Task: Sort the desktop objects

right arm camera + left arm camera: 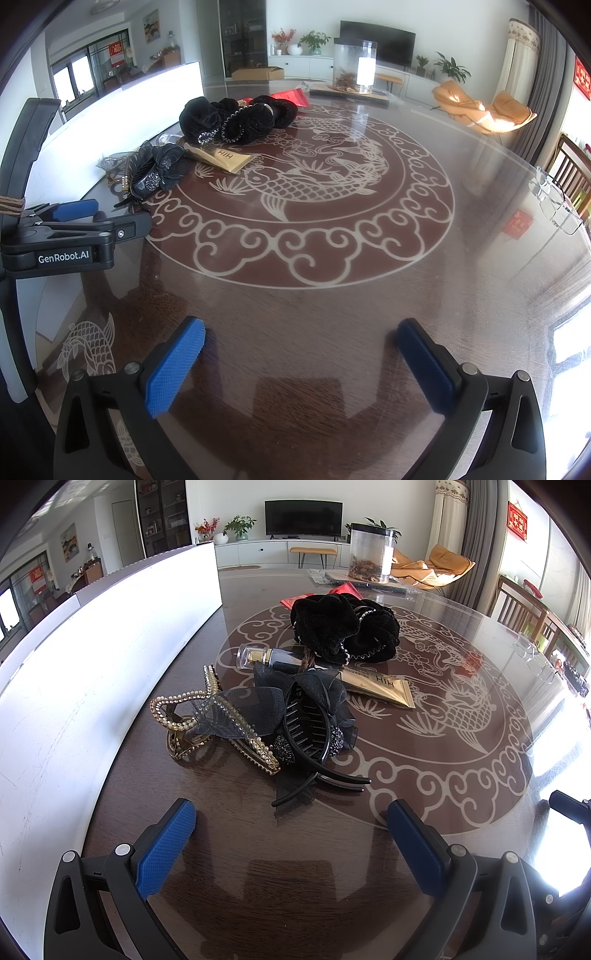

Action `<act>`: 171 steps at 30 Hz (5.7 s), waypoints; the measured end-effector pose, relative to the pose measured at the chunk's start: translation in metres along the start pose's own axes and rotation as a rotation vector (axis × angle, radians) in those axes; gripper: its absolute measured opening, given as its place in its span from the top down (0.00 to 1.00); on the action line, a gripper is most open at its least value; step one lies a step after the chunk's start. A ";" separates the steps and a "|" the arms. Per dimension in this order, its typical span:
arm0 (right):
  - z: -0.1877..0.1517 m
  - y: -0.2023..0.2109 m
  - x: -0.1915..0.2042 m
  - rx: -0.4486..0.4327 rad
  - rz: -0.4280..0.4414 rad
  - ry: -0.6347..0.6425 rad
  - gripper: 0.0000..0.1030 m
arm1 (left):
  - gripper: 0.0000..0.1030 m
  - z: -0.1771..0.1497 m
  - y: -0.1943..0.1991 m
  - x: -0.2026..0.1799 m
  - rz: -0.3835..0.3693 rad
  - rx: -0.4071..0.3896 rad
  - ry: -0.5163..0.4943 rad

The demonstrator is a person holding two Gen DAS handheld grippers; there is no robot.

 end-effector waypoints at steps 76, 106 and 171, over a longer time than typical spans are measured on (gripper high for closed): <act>0.000 0.001 0.000 0.000 0.000 -0.001 0.00 | 0.00 0.000 0.000 -0.001 0.000 0.000 0.000; 0.000 0.001 0.001 -0.001 -0.001 -0.001 0.00 | 0.00 0.000 0.000 -0.001 0.000 0.000 0.000; 0.133 -0.086 0.053 0.089 0.166 0.369 0.21 | 0.00 -0.025 0.021 0.065 -0.043 0.063 0.286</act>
Point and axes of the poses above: each gripper's, at about its wrist camera, not at the fingertips, and y roughly against the way its jaws point, x to its left, z to its top, the point moved 2 cm from there along -y, roughly the way its jaws point, and after that the axes turned 13 degrees about z, right-handed, at the moved point
